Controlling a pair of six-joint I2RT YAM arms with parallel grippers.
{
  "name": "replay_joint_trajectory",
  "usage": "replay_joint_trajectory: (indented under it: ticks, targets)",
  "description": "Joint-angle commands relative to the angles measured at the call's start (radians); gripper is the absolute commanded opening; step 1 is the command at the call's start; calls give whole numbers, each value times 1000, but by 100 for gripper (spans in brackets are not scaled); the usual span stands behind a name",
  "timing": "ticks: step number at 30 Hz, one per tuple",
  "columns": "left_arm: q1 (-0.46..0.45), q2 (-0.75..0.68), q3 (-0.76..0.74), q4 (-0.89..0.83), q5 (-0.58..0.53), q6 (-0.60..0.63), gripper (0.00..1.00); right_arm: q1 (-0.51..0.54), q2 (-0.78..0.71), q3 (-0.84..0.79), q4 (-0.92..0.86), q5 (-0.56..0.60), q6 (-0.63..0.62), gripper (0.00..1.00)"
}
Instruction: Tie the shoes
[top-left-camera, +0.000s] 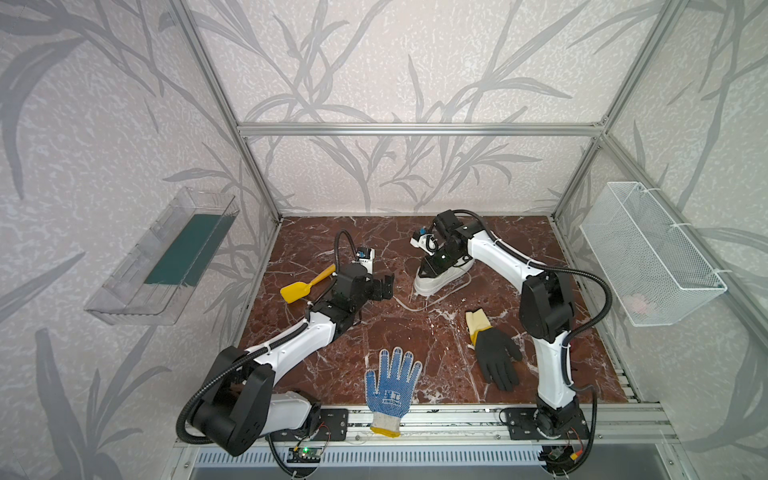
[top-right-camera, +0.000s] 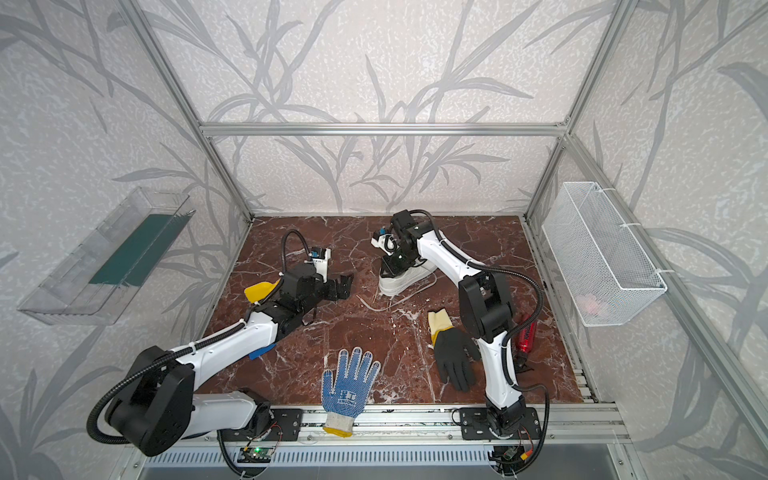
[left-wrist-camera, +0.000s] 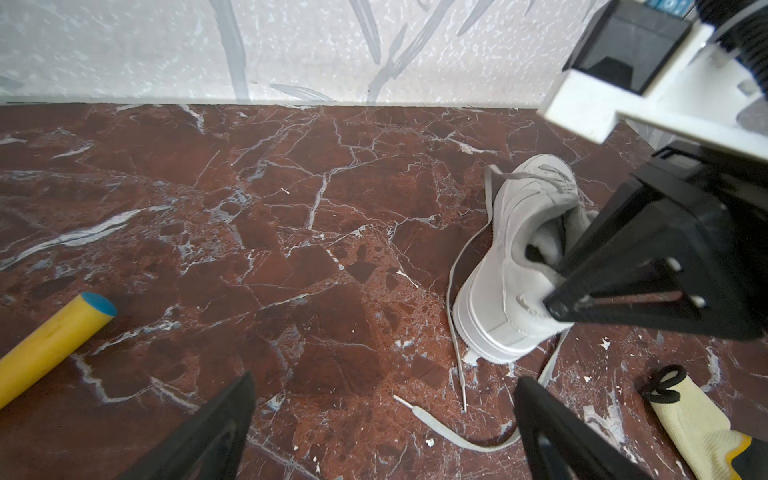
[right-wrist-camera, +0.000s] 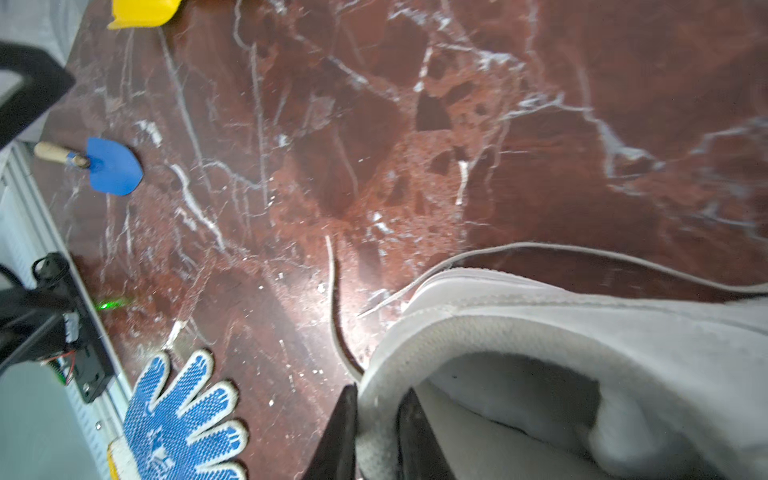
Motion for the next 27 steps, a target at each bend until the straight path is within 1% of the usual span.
replay_joint_trajectory:
  ticks: [1, 3, 7, 9, 10, 13, 15, 16, 19, 21, 23, 24, 27]
  targets:
    - [1, -40, -15, -43, -38, 13, 99, 16, -35, -60, -114, -90, -50, 19]
    - [3, -50, -22, -47, -42, 16, 99, 18, -58, -91, -148, -82, -77, 20]
    - [7, -62, -34, -55, -53, 21, 99, 18, -98, -152, -215, -12, -86, 21]
    - [9, -60, -33, -57, -53, 22, 99, 16, -126, -187, -214, 25, -78, 22]
    - [8, -58, -31, -56, -52, 24, 99, 18, -140, -202, -207, 33, -75, 24]
    - [10, -36, -14, -61, -36, 27, 99, 18, -172, -222, -180, 22, -63, 27]
    - [10, -21, 6, -72, -25, 28, 99, 17, -184, -220, -170, 4, -57, 28]
    - [10, -13, 15, -76, -20, 28, 99, 18, -190, -219, -163, -7, -49, 31]
    - [11, 3, 34, -82, -6, 34, 99, 15, -218, -225, -127, -62, -29, 46]
    - [11, 13, 46, -92, 1, 41, 99, 2, -245, -240, -84, -126, 2, 51]
    - [11, 28, 61, -120, 10, 46, 99, -24, -276, -264, -28, -199, 55, 54]
    - [12, 39, 73, -140, 14, 49, 99, -40, -294, -277, 2, -217, 87, 55]
    - [12, 80, 110, -206, 20, 51, 99, -87, -337, -301, 49, -211, 164, 58]
